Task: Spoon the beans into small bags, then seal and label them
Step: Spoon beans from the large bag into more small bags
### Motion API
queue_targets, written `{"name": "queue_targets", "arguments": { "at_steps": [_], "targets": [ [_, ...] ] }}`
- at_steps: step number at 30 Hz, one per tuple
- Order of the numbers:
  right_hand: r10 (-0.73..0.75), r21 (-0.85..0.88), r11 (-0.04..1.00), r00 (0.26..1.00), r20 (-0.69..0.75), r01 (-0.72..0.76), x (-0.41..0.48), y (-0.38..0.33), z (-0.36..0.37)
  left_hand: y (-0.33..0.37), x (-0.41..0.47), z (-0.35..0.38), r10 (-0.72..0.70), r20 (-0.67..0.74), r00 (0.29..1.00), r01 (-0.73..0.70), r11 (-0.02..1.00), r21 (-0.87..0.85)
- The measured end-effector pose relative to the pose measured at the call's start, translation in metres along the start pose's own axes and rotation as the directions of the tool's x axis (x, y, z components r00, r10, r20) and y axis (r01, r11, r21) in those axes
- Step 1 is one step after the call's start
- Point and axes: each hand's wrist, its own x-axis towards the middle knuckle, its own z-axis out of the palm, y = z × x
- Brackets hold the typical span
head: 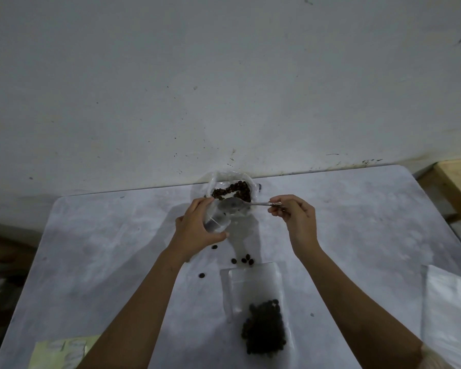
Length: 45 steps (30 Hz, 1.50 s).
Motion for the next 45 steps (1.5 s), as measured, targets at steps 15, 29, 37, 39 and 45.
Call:
{"name": "queue_targets", "arguments": {
  "at_steps": [15,29,37,39,45],
  "targets": [
    [0.158,-0.310,0.939,0.987,0.004,-0.149,0.012,0.044,0.027,-0.011,-0.009,-0.013,-0.028,-0.015,0.999,0.026,0.992,-0.122],
    [0.039,-0.709,0.702,0.991,0.129,0.065,0.008,0.034,0.025,-0.010,-0.016,-0.016,-0.018,-0.016,1.000,0.014,0.980,-0.201],
    [-0.131,-0.714,0.669,0.978,0.162,0.208,-0.001,0.030,0.019,0.000,-0.023,-0.019,-0.022,0.008,1.000,0.023,0.973,-0.228],
    [-0.195,-0.655,0.702,0.960,0.201,0.280,-0.006,0.023,0.024,0.010,-0.025,-0.023,-0.007,0.011,1.000,0.009,0.960,-0.281],
    [-0.003,-0.379,0.910,0.915,0.404,0.170,-0.029,0.000,0.058,0.047,-0.036,-0.033,0.093,0.088,0.992,-0.031,0.841,-0.541]
  ]
}}
